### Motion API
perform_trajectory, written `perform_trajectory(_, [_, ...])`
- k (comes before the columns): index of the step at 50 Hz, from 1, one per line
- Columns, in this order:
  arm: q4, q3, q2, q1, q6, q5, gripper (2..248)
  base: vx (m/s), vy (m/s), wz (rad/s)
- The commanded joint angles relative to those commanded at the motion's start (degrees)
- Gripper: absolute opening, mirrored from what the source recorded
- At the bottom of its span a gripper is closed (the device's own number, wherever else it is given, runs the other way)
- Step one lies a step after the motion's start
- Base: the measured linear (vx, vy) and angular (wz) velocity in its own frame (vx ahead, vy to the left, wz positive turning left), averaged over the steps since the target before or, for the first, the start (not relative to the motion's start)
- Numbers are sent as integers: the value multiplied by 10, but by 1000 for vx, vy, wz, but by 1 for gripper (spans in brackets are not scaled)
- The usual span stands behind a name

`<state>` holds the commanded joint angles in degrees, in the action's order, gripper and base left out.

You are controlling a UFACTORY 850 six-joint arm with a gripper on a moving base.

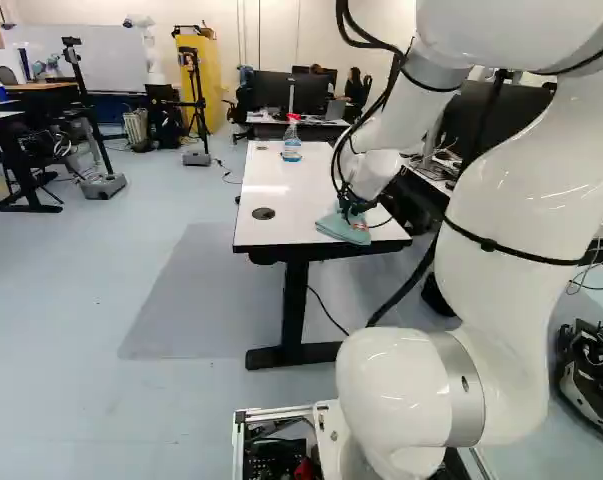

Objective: Clean the table with the green towel

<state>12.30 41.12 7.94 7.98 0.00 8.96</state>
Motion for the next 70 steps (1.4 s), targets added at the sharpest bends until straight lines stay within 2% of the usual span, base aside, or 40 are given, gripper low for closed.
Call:
perform_trajectory(14, [0, 22, 19, -26, 0, 0, 38, 0, 0, 0])
perform_trajectory(32, [0, 68, 59, -36, 0, 0, 38, 0, 0, 0])
perform_trajectory(70, [0, 57, 16, -35, 0, 0, 38, 0, 0, 0])
